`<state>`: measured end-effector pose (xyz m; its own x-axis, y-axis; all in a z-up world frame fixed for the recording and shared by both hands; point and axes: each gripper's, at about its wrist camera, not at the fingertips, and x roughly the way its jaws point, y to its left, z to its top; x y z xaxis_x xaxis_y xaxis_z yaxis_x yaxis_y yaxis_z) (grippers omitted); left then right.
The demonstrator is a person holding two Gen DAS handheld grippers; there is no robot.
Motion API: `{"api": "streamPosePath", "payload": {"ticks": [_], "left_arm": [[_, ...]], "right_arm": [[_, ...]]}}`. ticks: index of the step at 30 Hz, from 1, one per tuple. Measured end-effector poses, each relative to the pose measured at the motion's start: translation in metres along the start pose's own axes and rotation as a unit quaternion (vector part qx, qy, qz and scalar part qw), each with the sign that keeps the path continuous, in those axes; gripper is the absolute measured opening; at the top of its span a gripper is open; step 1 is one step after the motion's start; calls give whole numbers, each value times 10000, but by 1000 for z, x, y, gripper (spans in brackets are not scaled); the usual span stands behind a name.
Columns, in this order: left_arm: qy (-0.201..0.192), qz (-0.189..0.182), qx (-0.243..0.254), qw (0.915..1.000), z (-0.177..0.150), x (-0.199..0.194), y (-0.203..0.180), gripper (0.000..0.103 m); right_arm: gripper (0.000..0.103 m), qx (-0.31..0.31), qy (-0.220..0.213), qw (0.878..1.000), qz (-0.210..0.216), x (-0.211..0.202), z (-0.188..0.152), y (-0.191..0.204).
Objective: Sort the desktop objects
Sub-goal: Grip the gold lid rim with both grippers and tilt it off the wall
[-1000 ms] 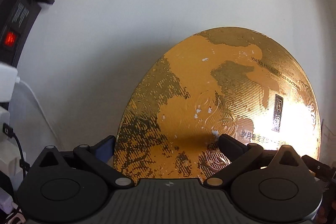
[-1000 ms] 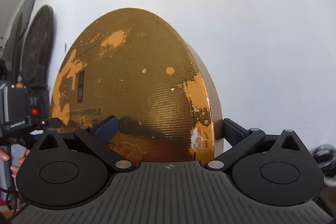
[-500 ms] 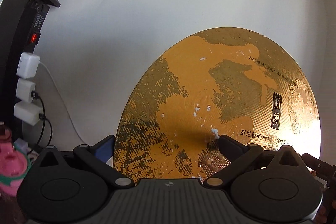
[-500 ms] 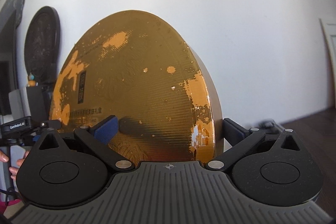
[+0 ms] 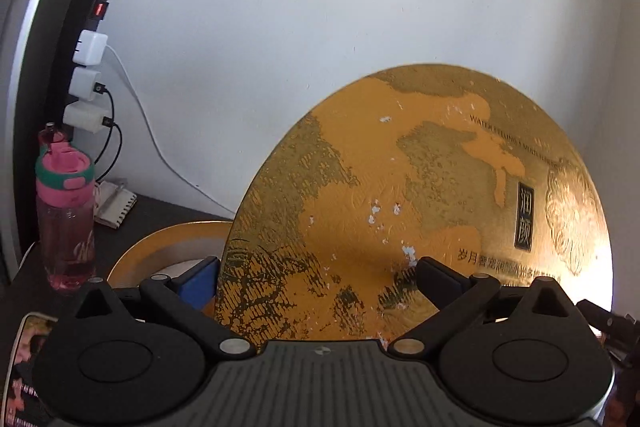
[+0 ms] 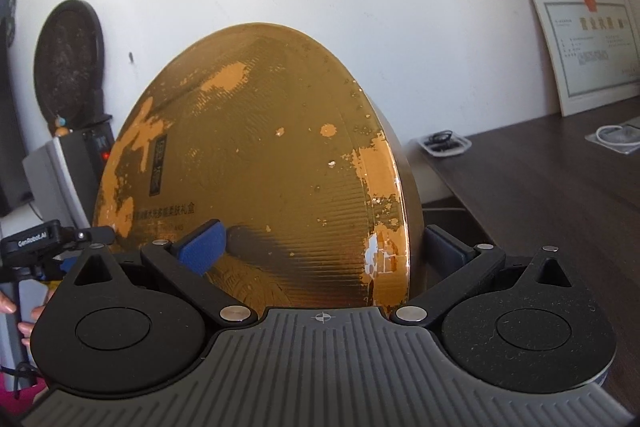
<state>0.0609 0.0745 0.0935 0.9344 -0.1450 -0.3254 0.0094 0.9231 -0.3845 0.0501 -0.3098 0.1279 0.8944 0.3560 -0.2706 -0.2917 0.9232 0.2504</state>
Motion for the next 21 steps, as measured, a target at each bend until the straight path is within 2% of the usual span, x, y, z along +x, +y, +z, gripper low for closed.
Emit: {"api": "streamPosePath", "payload": {"ticks": [7,12,21], "left_arm": [[172,-44,225,9996,-11,-21,-27,101],[498,-26,127,9987,-27,-33,-40,101],[637,524,217,9964,-48,-53,-35,101]], "right_arm": [[103,65,-151,9997,-158,-38,-1,-9],[103,58,-79,9995,-289,-46,-3,-6],[103,440,357,9984,16,-27,-32,-2]]}}
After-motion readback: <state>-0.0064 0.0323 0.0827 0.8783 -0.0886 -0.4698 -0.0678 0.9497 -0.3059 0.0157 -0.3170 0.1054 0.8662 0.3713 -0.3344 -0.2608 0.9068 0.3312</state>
